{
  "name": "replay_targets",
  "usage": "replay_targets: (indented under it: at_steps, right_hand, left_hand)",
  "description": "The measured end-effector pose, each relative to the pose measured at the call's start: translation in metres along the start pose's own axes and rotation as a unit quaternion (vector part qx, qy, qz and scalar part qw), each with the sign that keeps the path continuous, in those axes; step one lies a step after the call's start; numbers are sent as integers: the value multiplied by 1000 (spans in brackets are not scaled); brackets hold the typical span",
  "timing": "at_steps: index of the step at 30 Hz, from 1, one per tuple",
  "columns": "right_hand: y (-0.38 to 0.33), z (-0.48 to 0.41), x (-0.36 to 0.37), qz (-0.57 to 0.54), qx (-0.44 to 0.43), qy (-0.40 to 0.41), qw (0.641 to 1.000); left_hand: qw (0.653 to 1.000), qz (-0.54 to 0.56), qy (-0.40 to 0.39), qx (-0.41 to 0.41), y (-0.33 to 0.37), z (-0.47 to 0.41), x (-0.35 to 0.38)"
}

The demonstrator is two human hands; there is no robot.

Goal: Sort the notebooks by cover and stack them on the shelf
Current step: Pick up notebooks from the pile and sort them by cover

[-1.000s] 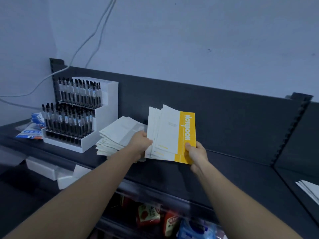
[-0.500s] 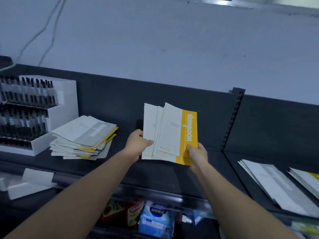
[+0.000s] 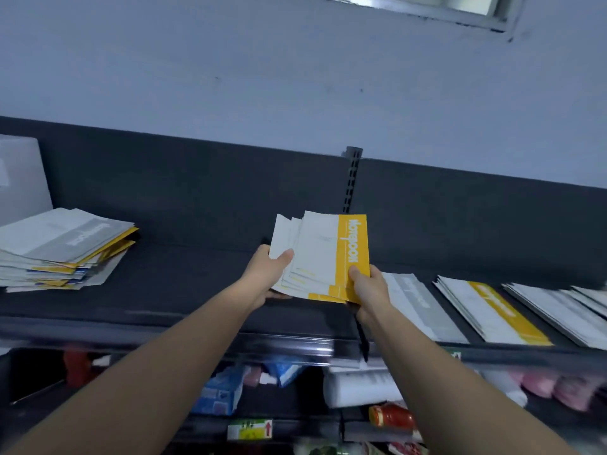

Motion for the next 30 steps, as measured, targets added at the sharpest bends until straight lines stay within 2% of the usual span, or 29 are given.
replay_targets:
  at_steps: [3,9,18,30]
  right_hand:
    - [-3,-3,-34,8,-16,11,1000]
    - [-11,-12,-93,53,-25,22,998]
    - [-21,-39,-173,112,-25,80,990]
    - [-12,-90,-283,142,-16,111,984]
  left_hand:
    - [999,-23,-42,13,-1,2,43]
    - [997,-12,-69,20,0,-5,113]
    - [985,-88,-134,70,-10,-41,208]
    - [980,-142,-133,51,-32,-45,328]
Point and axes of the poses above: each hand's wrist, its own z-axis away from the middle knuckle, its own x-axis out of the palm, y = z × x, the point moved 10 cm from there along -z, towards the middle knuckle, and after that the axes turned 5 degrees about z, right-handed, at the moved point
